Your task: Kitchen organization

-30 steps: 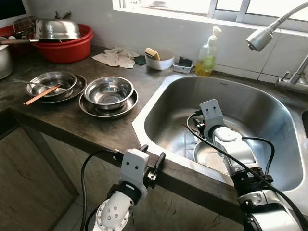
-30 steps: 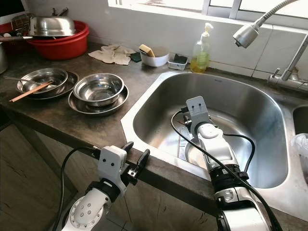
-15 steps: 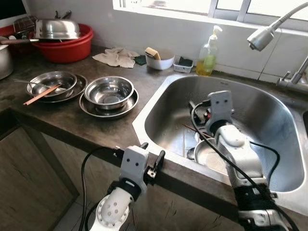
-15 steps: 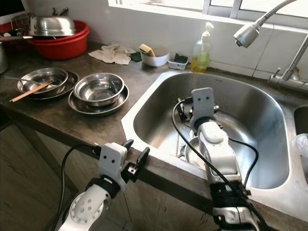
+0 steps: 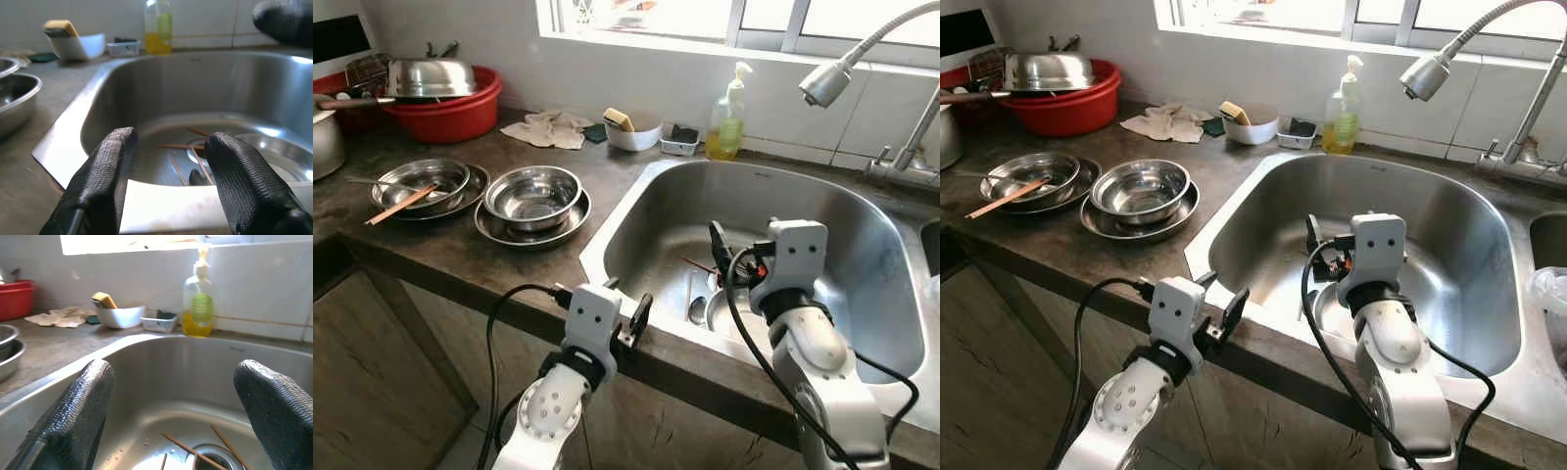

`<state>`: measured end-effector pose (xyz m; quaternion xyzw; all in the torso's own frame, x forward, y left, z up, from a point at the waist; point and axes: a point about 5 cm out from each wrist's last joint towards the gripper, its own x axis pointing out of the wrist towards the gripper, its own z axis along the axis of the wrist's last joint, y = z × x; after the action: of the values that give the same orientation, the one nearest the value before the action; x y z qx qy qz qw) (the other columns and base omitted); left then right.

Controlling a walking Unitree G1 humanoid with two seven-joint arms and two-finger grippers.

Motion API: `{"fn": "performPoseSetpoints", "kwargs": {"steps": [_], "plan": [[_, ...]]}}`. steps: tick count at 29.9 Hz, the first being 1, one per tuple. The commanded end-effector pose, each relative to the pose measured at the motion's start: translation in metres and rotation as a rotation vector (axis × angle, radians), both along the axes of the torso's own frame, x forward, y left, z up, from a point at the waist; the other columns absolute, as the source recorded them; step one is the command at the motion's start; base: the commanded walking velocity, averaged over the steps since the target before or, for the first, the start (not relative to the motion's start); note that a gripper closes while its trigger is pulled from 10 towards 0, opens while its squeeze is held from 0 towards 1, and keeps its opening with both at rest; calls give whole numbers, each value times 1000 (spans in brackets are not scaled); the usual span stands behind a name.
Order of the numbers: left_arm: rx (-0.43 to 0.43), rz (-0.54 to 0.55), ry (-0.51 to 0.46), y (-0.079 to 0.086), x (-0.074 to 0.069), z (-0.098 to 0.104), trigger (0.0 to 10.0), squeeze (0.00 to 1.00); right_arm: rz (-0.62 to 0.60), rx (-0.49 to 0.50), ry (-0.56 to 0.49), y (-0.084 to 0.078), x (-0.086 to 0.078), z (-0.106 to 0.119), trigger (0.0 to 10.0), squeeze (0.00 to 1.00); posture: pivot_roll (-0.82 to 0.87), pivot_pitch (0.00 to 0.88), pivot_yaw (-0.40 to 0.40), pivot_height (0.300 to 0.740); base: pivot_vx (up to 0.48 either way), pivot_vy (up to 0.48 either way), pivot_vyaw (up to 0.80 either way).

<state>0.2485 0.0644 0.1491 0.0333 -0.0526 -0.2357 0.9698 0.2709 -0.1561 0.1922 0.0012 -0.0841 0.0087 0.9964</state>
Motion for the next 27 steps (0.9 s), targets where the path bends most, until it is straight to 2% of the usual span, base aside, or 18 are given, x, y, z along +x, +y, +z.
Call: {"fn": "performPoseSetpoints", "kwargs": {"steps": [1,4,15,19,27], "plan": [[-2,4,11,2,1,-3,10000,0,-8,3,-50,1,-3,9,10000,0,-21,0,-9,740,0,0,800],[-7,1,12,1,1,-3,10000,0,-13,15,-42,4,-4,7,10000,0,-21,0,-8,740,0,106,800],[-4,7,19,3,1,-5,10000,0,-2,43,-54,13,-1,12,10000,0,-6,0,-9,740,0,465,800],[4,15,15,5,1,-5,10000,0,6,40,-56,14,2,14,10000,0,-6,0,-12,740,0,0,677],[6,16,16,4,1,-5,10000,0,35,38,-53,16,14,19,10000,0,-6,0,-11,740,0,0,0]]}}
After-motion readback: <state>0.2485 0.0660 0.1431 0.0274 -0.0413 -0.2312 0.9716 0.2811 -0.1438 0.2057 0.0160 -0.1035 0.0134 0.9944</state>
